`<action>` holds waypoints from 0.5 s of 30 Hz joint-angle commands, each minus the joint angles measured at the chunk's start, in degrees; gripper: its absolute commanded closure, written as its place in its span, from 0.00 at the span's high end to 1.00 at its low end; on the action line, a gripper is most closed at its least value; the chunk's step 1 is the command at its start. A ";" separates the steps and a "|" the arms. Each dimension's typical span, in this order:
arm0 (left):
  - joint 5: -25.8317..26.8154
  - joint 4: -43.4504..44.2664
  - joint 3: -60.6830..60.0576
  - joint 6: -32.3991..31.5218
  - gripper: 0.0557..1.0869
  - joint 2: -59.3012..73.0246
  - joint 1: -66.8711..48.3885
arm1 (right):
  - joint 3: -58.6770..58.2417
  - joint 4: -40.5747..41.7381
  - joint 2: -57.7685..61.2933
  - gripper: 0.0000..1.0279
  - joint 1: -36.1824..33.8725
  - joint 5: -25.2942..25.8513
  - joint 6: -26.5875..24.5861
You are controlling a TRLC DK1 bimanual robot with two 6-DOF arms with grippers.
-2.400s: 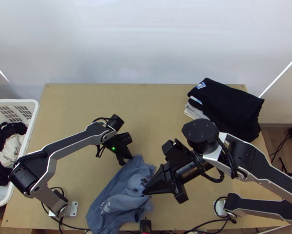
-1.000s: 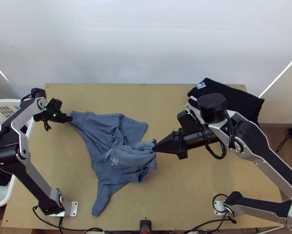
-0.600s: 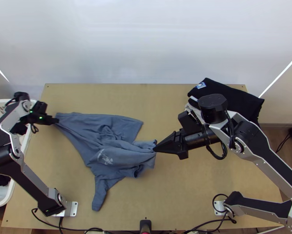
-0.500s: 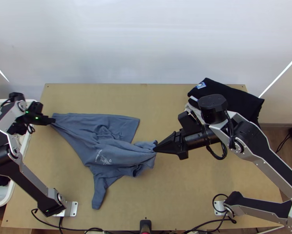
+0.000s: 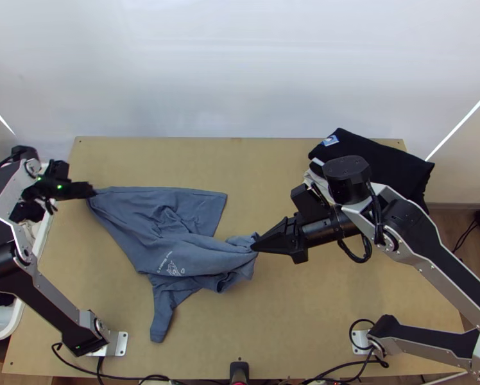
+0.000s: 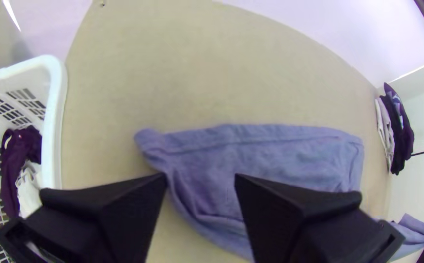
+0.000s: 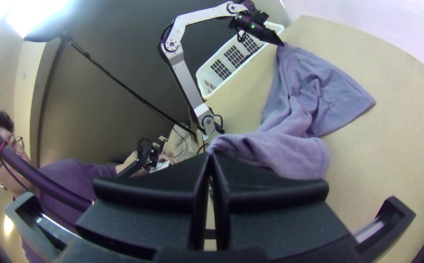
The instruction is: Fold the t-shirt
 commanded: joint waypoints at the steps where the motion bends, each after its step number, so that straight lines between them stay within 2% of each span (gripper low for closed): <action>1: 3.03 1.19 4.93 -6.52 0.95 0.11 -4.26 | 0.88 -1.48 0.22 0.03 -0.09 -0.03 0.58; 5: 7.25 3.56 13.11 -14.17 0.95 2.84 -6.72 | -0.09 -1.74 0.05 0.03 -0.09 0.06 0.93; 9: 8.13 6.72 18.38 -19.27 0.95 3.45 -11.56 | -1.23 -1.74 0.13 0.03 -0.09 0.06 0.66; 12: 8.04 6.81 22.16 -20.94 0.95 5.03 -15.16 | -1.40 -1.74 0.05 0.03 0.70 -0.03 1.28; 15: 7.51 8.57 23.13 -19.97 0.95 6.70 -20.35 | -2.63 -1.74 -0.04 0.03 0.87 -0.03 1.37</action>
